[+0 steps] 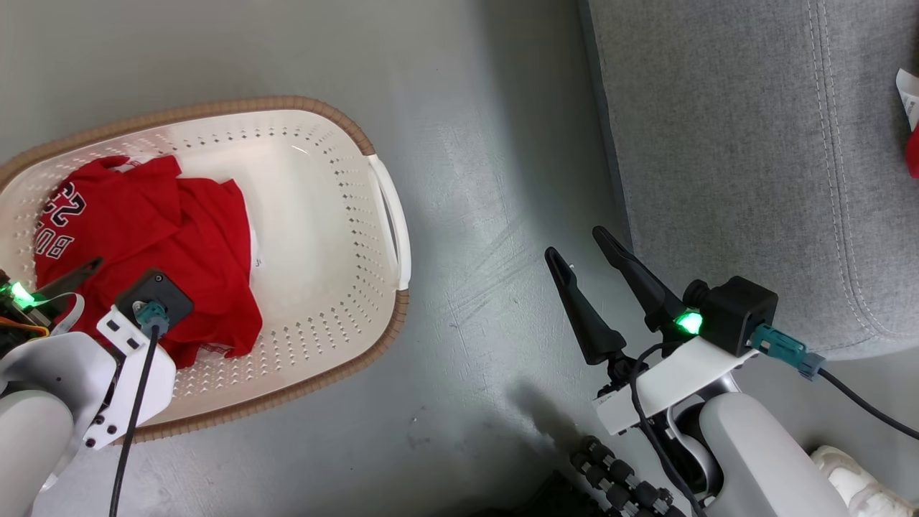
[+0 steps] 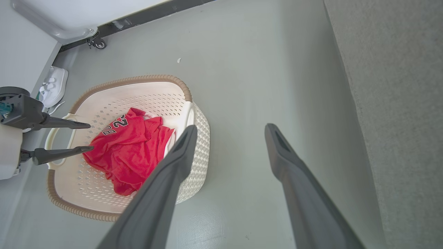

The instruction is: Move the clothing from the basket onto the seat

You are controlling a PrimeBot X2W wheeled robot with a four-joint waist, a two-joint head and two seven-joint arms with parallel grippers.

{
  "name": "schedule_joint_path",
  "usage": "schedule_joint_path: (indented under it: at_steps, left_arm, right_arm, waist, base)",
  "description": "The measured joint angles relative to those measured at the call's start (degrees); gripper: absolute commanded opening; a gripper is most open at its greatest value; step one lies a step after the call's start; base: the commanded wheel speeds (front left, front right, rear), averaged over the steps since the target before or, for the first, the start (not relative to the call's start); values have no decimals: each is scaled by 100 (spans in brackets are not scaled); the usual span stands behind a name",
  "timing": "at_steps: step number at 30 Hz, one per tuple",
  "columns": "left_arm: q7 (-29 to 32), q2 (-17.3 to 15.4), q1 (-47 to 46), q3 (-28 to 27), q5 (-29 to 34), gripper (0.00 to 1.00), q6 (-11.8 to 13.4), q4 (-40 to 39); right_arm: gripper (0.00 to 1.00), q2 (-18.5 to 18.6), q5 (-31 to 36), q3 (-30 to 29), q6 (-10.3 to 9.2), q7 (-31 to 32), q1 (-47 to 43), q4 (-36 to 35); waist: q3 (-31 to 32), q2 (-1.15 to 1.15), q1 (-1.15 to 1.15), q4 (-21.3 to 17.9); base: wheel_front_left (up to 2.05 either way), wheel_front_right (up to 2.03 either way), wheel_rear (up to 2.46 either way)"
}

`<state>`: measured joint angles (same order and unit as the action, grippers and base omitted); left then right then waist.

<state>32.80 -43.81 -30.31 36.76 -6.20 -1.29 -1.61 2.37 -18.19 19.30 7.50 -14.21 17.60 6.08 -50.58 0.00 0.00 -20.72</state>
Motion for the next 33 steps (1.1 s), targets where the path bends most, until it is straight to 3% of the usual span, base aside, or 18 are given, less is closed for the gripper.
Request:
schedule_joint_path:
  at_steps: [13, 33]
  left_arm:
    - [420, -149, -124, 237, 477, 100, 36, 85]
    - [1081, -120, -114, 480, 631, 100, 12, 156]
  right_arm:
    - [100, -1, -77, 164, 0, 0, 1, -23]
    - [100, -5, -249, 376, 0, 0, -40, -100]
  waist:
    - [-122, 0, 0, -124]
    - [-183, 0, 0, -324]
  base:
    - [0, 0, 0]
    - [0, 0, 0]
